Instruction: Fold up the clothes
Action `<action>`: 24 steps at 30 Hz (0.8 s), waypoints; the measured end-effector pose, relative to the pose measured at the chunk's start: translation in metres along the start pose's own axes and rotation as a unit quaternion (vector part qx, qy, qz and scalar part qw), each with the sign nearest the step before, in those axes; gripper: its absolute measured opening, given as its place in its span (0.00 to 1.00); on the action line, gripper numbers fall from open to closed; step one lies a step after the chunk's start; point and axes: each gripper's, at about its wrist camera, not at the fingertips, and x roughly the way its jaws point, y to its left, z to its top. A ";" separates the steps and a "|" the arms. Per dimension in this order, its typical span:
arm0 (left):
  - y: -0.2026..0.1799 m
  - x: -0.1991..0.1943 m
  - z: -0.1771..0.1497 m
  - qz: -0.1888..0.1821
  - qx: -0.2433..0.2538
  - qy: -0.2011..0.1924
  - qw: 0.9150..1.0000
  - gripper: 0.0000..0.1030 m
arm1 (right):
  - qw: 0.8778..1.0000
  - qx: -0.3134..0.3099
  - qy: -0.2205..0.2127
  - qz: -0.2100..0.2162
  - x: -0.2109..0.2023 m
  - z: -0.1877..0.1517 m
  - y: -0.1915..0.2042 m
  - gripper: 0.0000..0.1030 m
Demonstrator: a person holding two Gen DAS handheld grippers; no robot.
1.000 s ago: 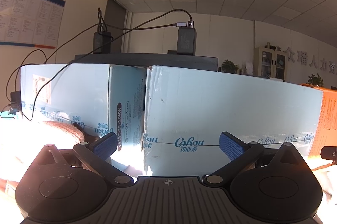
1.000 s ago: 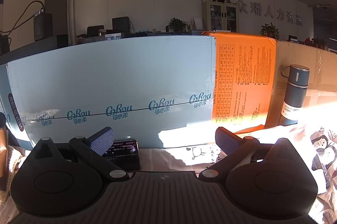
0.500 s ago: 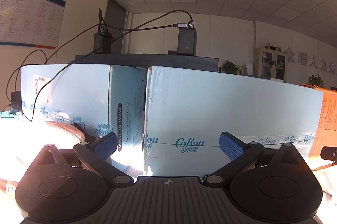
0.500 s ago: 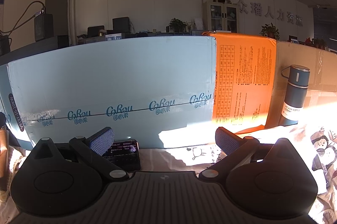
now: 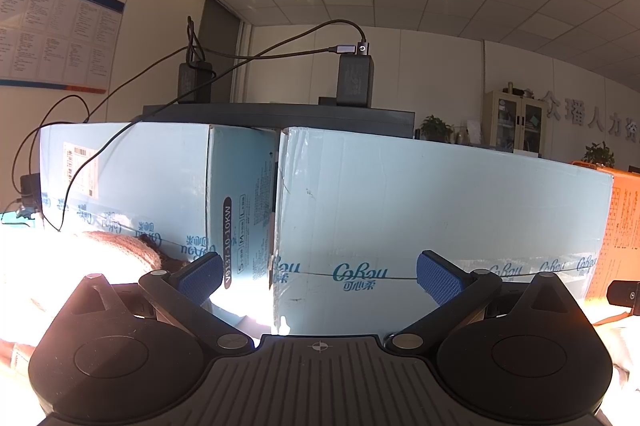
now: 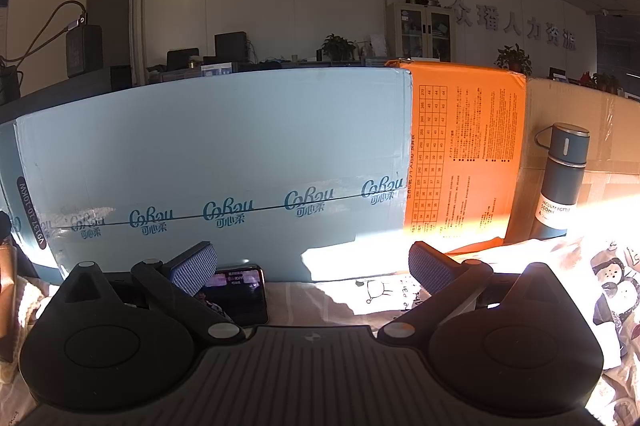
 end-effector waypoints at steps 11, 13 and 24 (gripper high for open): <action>-0.001 0.001 -0.001 -0.001 0.005 0.003 1.000 1.00 | 1.000 0.001 -0.002 0.000 0.000 0.000 -0.001 1.00; -0.002 0.001 0.000 -0.001 0.006 0.003 1.000 1.00 | 1.000 0.001 -0.002 0.000 0.000 0.000 -0.001 1.00; -0.002 0.000 -0.001 -0.002 0.009 0.005 1.000 1.00 | 1.000 0.001 -0.002 0.000 0.000 -0.001 -0.002 1.00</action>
